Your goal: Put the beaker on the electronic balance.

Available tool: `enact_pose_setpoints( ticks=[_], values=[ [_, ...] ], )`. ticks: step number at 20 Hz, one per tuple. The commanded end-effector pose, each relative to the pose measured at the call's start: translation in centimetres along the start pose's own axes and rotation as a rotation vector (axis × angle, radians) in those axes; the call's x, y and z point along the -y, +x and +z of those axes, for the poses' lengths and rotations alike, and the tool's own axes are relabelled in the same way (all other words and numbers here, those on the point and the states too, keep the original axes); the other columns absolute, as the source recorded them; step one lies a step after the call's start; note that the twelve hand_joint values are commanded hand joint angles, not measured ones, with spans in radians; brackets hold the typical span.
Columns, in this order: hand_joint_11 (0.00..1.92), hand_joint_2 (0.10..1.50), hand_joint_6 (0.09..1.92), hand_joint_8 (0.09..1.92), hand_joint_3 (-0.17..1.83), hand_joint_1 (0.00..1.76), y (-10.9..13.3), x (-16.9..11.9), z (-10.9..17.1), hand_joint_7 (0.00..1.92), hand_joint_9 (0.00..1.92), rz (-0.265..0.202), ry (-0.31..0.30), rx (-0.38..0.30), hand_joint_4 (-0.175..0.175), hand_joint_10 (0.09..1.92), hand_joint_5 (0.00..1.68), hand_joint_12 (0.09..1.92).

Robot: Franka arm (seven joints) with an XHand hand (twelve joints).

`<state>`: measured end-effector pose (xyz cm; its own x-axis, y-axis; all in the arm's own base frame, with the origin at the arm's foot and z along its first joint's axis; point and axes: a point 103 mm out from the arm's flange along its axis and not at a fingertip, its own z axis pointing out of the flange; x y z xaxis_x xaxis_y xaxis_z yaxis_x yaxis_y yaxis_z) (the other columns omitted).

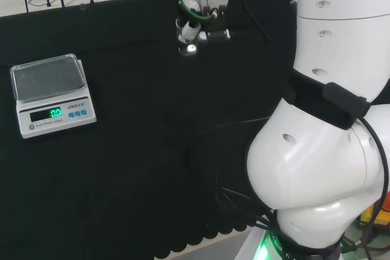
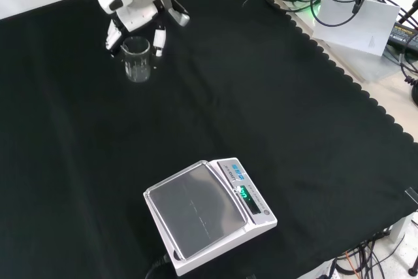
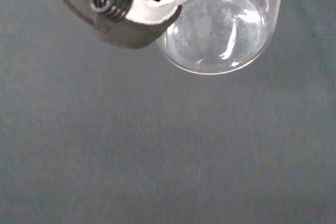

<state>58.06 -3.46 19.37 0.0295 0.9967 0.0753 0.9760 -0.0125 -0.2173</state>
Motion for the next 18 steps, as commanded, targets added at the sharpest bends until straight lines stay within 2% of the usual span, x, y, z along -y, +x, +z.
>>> enact_pose_setpoints(
  ticks=[1, 6, 9, 18],
  values=[
    [0.80, 1.09, 1.50, 1.38, 0.37, 1.03, 1.2, 0.9, -2.0, 0.57, 0.79, -0.030, -0.009, 0.023, -0.094, 1.25, 0.67, 1.26],
    [0.80, 1.15, 1.49, 1.38, 0.27, 1.02, 2.4, 0.9, -2.3, 0.57, 0.79, -0.044, -0.002, 0.012, -0.098, 1.25, 0.68, 1.26],
    [0.80, 1.15, 1.48, 1.38, 0.26, 1.02, 4.6, 0.6, -2.6, 0.58, 0.79, -0.075, -0.007, 0.013, -0.099, 1.25, 0.68, 1.26],
    [0.80, 1.14, 1.46, 1.39, 0.26, 1.03, 17.8, -1.1, -2.7, 0.59, 0.81, -0.265, 0.004, 0.055, -0.106, 1.25, 0.70, 1.26]
  ],
)
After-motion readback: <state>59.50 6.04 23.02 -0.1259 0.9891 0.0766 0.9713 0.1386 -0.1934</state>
